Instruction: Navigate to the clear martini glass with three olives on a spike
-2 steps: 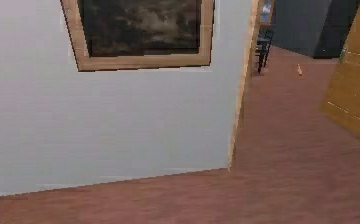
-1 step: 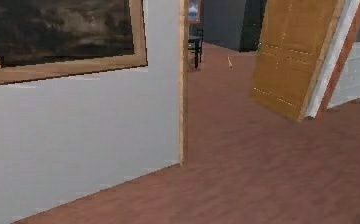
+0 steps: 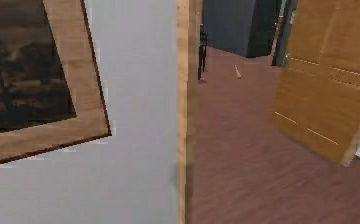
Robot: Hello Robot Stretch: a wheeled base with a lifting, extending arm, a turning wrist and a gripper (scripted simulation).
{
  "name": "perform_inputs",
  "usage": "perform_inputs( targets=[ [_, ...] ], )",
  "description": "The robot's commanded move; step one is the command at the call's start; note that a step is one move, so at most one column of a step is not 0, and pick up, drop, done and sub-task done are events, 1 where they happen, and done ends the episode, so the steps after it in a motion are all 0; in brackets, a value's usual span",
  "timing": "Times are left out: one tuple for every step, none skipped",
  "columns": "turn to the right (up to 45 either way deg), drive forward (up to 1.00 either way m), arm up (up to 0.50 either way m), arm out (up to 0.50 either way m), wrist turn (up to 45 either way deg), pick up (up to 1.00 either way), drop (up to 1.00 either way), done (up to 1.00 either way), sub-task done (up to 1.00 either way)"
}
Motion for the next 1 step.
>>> perform_inputs(
  targets=[
    [45.0,0.00,0.00,0.00,0.0,0.00,0.00,0.00,0.00]
  ],
)
